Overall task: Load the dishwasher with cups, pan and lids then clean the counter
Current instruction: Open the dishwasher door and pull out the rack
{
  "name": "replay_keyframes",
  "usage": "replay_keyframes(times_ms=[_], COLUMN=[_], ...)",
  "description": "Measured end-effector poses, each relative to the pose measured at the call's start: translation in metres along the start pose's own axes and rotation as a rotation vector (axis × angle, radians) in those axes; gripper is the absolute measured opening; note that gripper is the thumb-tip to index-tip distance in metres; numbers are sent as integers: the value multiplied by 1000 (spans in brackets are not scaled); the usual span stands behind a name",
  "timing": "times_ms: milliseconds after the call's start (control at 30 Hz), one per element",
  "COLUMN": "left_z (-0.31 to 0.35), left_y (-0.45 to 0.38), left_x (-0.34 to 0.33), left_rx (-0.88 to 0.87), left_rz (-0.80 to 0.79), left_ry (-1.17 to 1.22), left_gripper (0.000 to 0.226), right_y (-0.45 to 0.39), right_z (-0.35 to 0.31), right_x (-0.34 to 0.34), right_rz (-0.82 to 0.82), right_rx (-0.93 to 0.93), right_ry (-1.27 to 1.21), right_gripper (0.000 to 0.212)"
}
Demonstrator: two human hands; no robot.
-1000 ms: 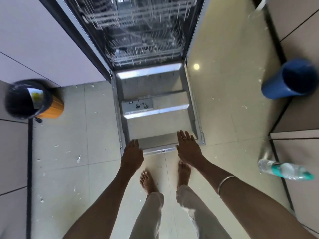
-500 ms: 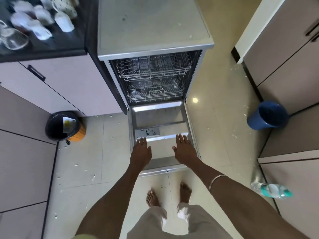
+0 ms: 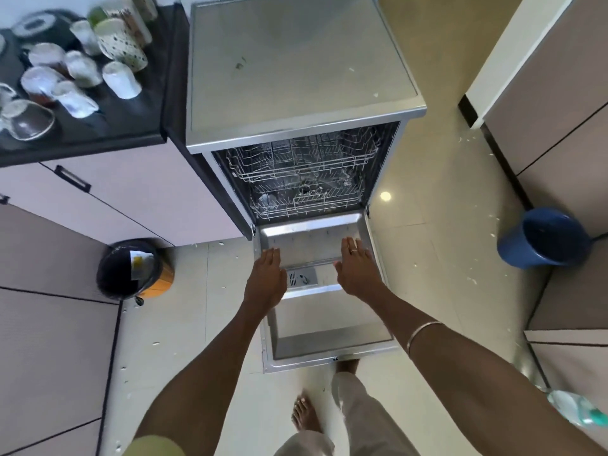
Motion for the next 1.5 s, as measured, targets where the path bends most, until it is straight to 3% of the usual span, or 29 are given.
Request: replay_keyframes(times_ms=[300, 500, 633, 733, 800, 867, 1067, 1200, 1367, 1500], left_z=[15, -6, -16, -14, -15, -16, -22, -11, -11, -8], left_y=[-147, -252, -309, -331, -339, -341, -340, -319, -294, -263], left_x=[12, 18, 9, 8, 12, 18, 27, 27, 20, 11], left_rx=[21, -31, -134, -131, -76, -9, 112, -15, -53, -102], left_rz=[149, 202, 264, 295, 331, 374, 371, 404, 397, 364], left_ry=[8, -116, -244, -201, -123, -32, 162, 121, 104, 82], left_gripper=[52, 53, 71, 62, 45, 36, 26, 17, 14, 16], right_y=[-141, -234, -296, -316, -325, -333, -338, -326, -297, -260], right_z=[53, 68, 76, 73, 70, 65, 70, 74, 77, 69], right_x=[56, 75, 58, 59, 66, 74, 77, 71, 53, 41], right_rz=[136, 235, 293, 431, 489, 495, 483, 498, 544, 592], right_rx=[92, 134, 172, 207, 185, 166, 105, 135, 145, 226], right_ry=[45, -14, 68, 80, 85, 65, 1, -115, -209, -54], right_gripper=[68, 76, 78, 61, 31, 16, 16, 19, 23, 23])
Point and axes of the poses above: each hand's wrist, its own y-axis away from the middle knuckle, its own x-axis out of the back of the hand, z = x × y, the point moved 8 cm from there along -y, towards the middle knuckle, and after that the axes turned 5 degrees about x, right-handed, at the moved point
